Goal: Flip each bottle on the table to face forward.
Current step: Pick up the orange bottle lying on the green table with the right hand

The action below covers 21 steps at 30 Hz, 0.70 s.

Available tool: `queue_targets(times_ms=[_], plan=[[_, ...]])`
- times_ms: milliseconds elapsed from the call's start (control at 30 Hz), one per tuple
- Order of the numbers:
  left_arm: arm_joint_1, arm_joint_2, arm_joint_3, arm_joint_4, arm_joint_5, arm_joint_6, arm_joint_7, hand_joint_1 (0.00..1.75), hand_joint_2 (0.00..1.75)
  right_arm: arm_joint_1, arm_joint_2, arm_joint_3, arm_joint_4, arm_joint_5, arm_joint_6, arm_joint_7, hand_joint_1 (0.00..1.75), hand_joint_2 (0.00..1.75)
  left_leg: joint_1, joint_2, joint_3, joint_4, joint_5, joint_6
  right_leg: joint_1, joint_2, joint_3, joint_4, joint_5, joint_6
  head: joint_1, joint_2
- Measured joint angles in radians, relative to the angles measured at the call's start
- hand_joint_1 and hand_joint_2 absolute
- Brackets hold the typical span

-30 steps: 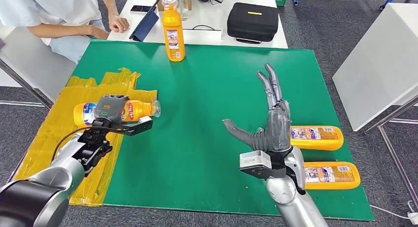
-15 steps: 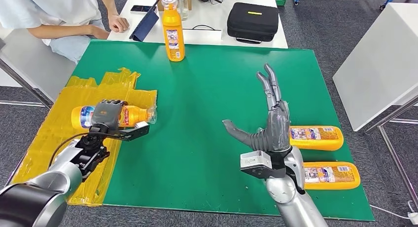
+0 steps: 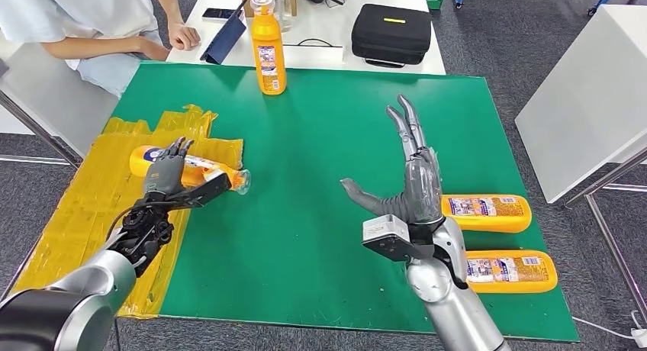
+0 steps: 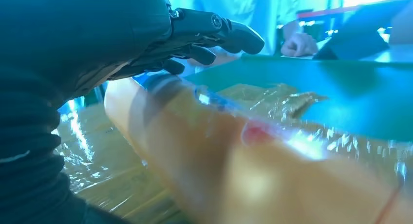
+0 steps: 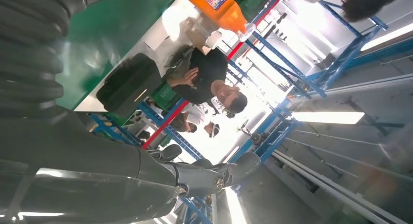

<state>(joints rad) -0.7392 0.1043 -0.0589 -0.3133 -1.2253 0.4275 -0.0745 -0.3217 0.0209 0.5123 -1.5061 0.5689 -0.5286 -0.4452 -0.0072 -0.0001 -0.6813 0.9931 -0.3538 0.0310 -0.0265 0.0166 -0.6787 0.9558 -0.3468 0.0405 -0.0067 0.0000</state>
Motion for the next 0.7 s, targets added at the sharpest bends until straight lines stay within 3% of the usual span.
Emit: queue_targets(times_ms=[100,233,400,533,700], plan=[[-0.011,-0.011,0.06,-0.002,0.075,-0.037,-0.084,0.0,1.75,-0.008,0.001,0.0,0.013,0.004,0.011,0.009,0.0,1.75,0.0,0.0,0.0,0.0,0.0,0.0,0.0,0.0,0.0,0.0,0.0,0.0,0.0,0.0],[-0.027,-0.034,0.147,-0.025,0.219,-0.108,-0.283,0.0,1.75,-0.01,0.0,-0.006,0.039,0.038,0.046,0.037,0.0,1.75,0.0,0.0,0.0,0.0,0.0,0.0,0.0,0.0,0.0,0.0,0.0,0.0,0.0,0.0],[-0.03,-0.066,0.199,-0.105,0.422,-0.27,-0.48,0.0,1.75,0.023,-0.028,-0.045,0.067,0.195,0.096,0.092,0.0,1.75,-0.001,-0.001,0.0,0.0,0.0,0.0,0.0,0.0,0.0,0.0,0.0,0.0,0.0,0.0],[0.001,-0.089,0.186,-0.211,0.587,-0.385,-0.531,0.0,1.75,0.065,-0.089,-0.092,0.064,0.372,0.213,0.132,0.0,1.75,-0.001,-0.001,-0.001,0.0,0.0,0.0,-0.001,-0.001,0.0,0.0,0.0,0.0,0.0,0.0],[0.028,-0.108,0.15,-0.298,0.668,-0.423,-0.535,0.0,1.75,0.078,-0.177,-0.14,0.063,0.449,0.286,0.15,0.0,1.75,-0.001,-0.002,-0.002,0.0,-0.001,0.001,-0.001,-0.001,0.0,-0.001,0.0,0.001,0.0,0.0]])
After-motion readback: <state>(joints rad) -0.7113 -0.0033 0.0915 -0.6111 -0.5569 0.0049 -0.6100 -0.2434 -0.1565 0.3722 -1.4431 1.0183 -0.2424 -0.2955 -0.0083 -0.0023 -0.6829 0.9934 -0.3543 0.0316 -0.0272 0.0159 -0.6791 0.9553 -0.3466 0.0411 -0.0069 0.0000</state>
